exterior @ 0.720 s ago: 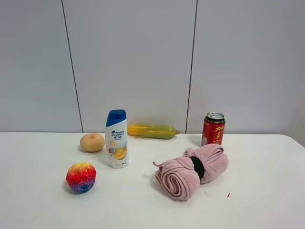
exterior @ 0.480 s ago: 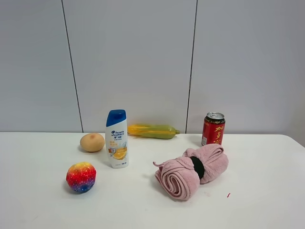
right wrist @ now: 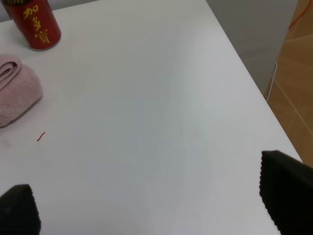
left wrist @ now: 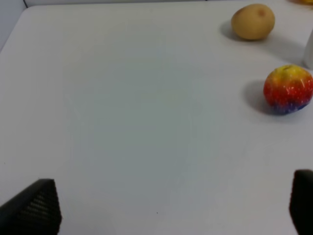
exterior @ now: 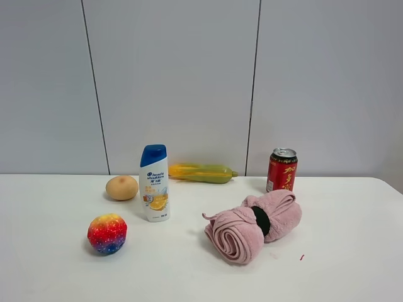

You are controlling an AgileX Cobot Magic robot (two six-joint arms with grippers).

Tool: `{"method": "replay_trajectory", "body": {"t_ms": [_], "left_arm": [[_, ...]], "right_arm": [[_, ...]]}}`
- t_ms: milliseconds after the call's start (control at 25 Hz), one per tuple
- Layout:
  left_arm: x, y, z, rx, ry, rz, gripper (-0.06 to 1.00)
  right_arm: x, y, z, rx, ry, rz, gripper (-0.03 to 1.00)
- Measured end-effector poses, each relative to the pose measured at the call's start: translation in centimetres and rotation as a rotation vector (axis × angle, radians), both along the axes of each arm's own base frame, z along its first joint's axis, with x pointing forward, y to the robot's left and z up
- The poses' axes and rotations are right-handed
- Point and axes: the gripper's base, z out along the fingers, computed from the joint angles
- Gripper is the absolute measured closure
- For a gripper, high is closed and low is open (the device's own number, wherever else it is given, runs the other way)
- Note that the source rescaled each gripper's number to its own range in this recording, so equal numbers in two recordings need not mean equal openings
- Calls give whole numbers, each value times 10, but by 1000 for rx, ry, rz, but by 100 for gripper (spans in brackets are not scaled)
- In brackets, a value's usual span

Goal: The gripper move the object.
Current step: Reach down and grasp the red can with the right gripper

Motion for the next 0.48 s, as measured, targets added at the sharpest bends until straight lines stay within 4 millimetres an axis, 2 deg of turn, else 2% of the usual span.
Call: {"method": "replay_trajectory", "body": {"t_ms": [480], "left_arm": [[0, 0, 0, 0, 0, 0, -6]], "right_arm": [[0, 0, 0, 0, 0, 0, -3]]}}
